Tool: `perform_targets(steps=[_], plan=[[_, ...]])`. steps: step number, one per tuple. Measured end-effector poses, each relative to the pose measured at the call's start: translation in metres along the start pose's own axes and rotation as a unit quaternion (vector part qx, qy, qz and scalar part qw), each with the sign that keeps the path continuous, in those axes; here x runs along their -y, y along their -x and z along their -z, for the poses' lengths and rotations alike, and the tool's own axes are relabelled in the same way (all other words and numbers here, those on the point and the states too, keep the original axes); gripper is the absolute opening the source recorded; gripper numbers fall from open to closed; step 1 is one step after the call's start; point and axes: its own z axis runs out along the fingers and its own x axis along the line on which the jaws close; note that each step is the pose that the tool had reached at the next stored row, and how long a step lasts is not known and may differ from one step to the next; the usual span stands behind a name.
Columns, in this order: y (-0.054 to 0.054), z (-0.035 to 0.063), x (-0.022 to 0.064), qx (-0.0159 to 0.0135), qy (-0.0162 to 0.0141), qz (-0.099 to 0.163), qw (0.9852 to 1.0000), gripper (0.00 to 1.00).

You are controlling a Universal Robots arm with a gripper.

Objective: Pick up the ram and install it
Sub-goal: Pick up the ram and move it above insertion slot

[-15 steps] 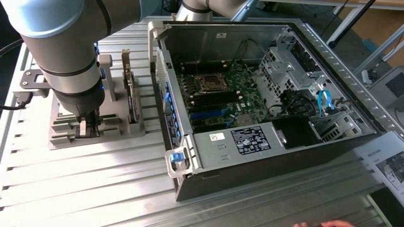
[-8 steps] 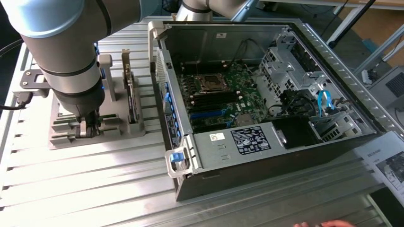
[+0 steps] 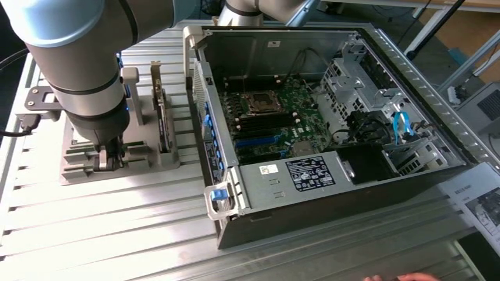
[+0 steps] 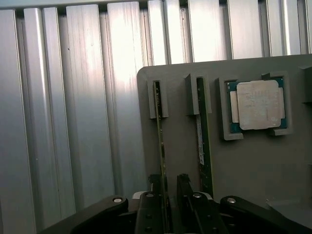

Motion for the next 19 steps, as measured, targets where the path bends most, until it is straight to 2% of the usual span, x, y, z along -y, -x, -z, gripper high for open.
perform_targets(steps=[11, 19], plan=[[-0.0025, 0.0001, 0.0004, 0.0, 0.0, 0.001, 1.0, 0.27], [-0.0024, 0.0, 0.0004, -0.0006, 0.0004, 0.014, 0.9999, 0.27]])
